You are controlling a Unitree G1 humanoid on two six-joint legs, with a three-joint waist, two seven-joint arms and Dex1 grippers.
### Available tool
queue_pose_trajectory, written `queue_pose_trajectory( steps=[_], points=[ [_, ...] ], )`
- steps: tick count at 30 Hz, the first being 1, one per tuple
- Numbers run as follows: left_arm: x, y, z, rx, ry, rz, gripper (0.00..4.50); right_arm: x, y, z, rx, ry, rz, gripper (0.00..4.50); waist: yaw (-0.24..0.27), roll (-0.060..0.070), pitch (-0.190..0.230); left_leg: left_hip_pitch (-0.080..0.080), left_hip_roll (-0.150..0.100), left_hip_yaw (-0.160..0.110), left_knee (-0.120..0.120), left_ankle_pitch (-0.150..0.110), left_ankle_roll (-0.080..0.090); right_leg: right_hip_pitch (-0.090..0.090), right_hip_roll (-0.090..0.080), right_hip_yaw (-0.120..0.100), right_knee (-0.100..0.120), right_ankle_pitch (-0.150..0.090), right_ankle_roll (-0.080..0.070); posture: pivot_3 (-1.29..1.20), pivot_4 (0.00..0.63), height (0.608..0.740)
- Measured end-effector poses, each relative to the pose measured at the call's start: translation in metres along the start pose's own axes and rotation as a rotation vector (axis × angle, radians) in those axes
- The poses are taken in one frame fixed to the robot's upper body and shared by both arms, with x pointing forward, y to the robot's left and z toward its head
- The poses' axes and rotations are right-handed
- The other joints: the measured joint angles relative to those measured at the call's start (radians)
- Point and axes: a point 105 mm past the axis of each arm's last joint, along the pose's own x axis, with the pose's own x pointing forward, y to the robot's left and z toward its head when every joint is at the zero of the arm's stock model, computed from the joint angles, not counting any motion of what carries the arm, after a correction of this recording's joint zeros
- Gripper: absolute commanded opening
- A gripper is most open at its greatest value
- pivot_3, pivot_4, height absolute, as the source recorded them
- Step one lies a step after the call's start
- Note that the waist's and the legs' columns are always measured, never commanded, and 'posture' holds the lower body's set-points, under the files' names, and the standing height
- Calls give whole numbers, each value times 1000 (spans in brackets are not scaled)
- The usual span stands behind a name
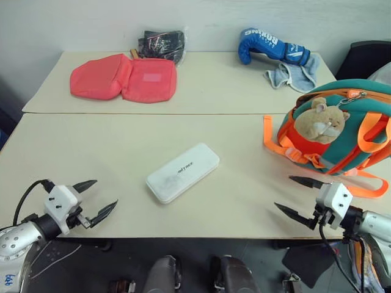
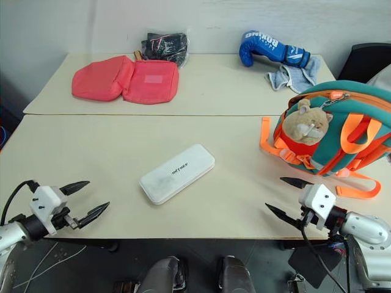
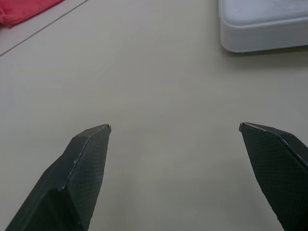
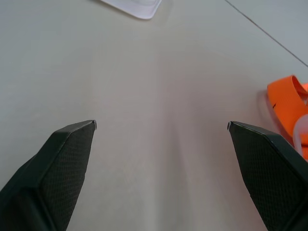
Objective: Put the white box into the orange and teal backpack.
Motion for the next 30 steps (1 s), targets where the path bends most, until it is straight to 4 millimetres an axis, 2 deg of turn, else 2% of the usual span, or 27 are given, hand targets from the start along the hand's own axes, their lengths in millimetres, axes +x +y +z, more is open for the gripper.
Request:
queue_pose_trajectory(
  steps=[6, 10, 11, 14, 16, 17, 20, 24, 26, 28, 30],
  points=[
    [1, -1, 3, -9, -13, -20, 4498, 7, -12, 8, -29, -44, -19, 4488, 0, 0, 0, 0, 0, 0, 0, -2, -5, -1, 0, 0, 1, 0, 0, 0, 150, 740],
    [1, -6, 6, -68, -32, -54, 4498, 18, -6, 10, 7, -79, 16, 4488, 0, 0, 0, -1, 1, 0, 0, 0, -1, -2, 0, -1, 1, 0, 0, 0, 150, 740],
    [1, -7, 7, -81, -31, -58, 4500, 24, -5, 13, 27, -97, 24, 4309, -1, 0, 0, -1, 1, 0, 0, 0, -1, -2, 0, -1, 1, 0, 0, 0, 150, 740],
    [-3, -5, 9, -103, -30, -53, 3883, 45, -3, 26, 77, -133, 60, 3526, -8, 0, 0, -1, 1, 2, 0, 0, -1, -2, -1, -1, 2, 0, 0, 0, 150, 740],
    [-4, -10, 11, -124, -32, -39, 3273, 70, -1, 39, 104, -147, 95, 2822, -18, 0, 0, -1, 1, 2, 0, 0, -3, -3, -2, -1, 3, 0, 0, 0, 150, 740],
    [-2, -16, 13, -144, -31, -33, 2972, 88, 2, 48, 106, -148, 118, 2479, -23, 0, 0, -1, 1, 2, 0, -1, -6, -4, -2, -1, 3, 0, 0, 0, 150, 740],
    [10, -28, 20, -219, -66, 26, 2021, 119, 13, 61, 124, -151, 135, 1443, -22, 0, 0, -2, 1, 1, 0, 1, -3, -6, -2, -2, 4, 0, -1, 0, 150, 740],
    [26, -58, 19, -331, -54, 75, 716, 145, 1, 66, 88, -107, 6, 21, -16, -1, 0, -5, 0, 2, 1, 3, -7, -7, -2, -2, 4, 0, 0, 0, 150, 740],
    [27, -68, 13, -337, 4, 91, 75, 152, -12, 63, 78, -67, -89, 0, -17, -1, -1, -6, 0, 2, 1, 3, -6, -7, -2, -2, 3, 0, 0, 0, 150, 740],
    [27, -70, 7, -330, 47, 109, 21, 158, -20, 59, 85, -35, -153, 0, -19, -1, -1, -5, 0, 2, 1, 4, -6, -7, -2, -3, 4, 0, 0, 0, 150, 740],
    [31, -71, 7, -369, 41, 133, 21, 166, -19, 54, 99, -20, -171, 0, -20, -1, -1, -5, 0, 2, 1, 3, -3, -7, -2, -3, 5, 0, 0, 0, 150, 740]
  ],
)
